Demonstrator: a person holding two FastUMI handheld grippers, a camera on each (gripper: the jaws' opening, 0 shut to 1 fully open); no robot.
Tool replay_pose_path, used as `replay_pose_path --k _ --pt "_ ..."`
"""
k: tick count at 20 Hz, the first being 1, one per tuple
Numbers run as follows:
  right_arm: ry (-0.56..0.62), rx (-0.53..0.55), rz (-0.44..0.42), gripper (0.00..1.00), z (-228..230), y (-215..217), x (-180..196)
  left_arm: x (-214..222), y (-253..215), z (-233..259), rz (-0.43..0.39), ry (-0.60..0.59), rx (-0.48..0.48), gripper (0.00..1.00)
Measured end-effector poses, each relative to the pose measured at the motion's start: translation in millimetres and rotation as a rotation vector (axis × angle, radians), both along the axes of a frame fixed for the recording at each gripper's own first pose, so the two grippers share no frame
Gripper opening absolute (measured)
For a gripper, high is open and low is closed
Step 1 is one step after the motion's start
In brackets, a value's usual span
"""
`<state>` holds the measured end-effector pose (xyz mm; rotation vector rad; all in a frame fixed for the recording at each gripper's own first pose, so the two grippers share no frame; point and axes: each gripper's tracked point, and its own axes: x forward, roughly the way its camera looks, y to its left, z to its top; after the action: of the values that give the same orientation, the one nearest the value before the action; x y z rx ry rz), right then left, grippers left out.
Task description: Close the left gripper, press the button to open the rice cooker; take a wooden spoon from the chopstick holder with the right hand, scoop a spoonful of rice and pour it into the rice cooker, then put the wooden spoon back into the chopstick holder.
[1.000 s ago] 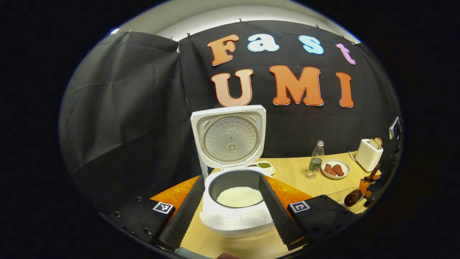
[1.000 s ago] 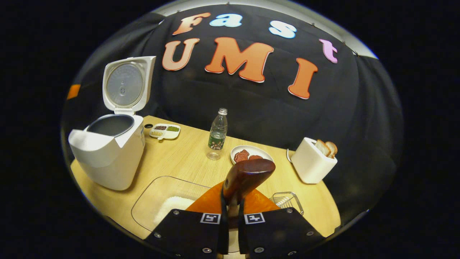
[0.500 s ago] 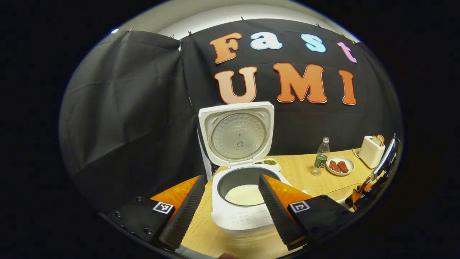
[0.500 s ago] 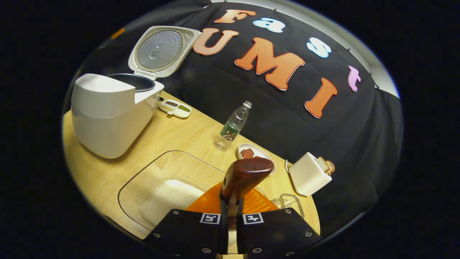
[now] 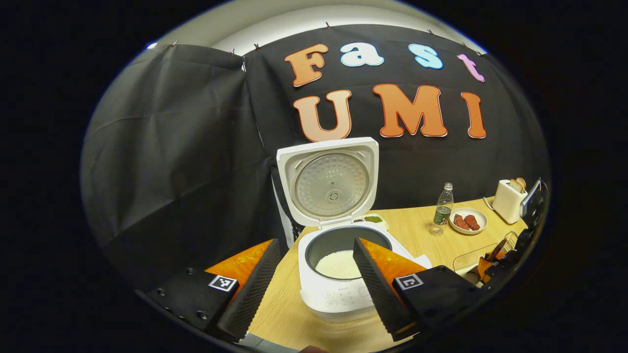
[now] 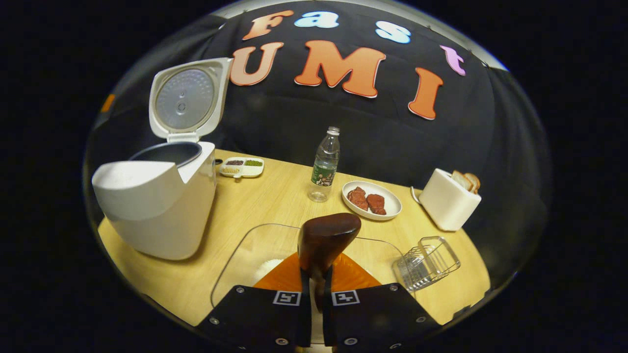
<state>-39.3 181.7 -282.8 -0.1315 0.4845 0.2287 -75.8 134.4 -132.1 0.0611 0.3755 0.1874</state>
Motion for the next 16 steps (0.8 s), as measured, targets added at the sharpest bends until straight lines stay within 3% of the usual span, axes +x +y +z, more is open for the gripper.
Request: replay_pose_path --k 5,11,16 --pt "0.171 0.269 -0.050 0.09 -3.9 18.9 -4.7 5.6 8.1 -1.6 -0.006 0.002 -0.011 0.99" --pt "0.416 0.630 -0.207 0.08 -17.2 1.7 2.8 12.0 3.7 -2.4 -0.031 0.000 -0.011 0.99" --pt "0.489 0.820 -0.224 0.08 -16.0 -9.3 9.1 18.7 -8.7 -1.4 -0.053 -0.003 -0.020 1.00"
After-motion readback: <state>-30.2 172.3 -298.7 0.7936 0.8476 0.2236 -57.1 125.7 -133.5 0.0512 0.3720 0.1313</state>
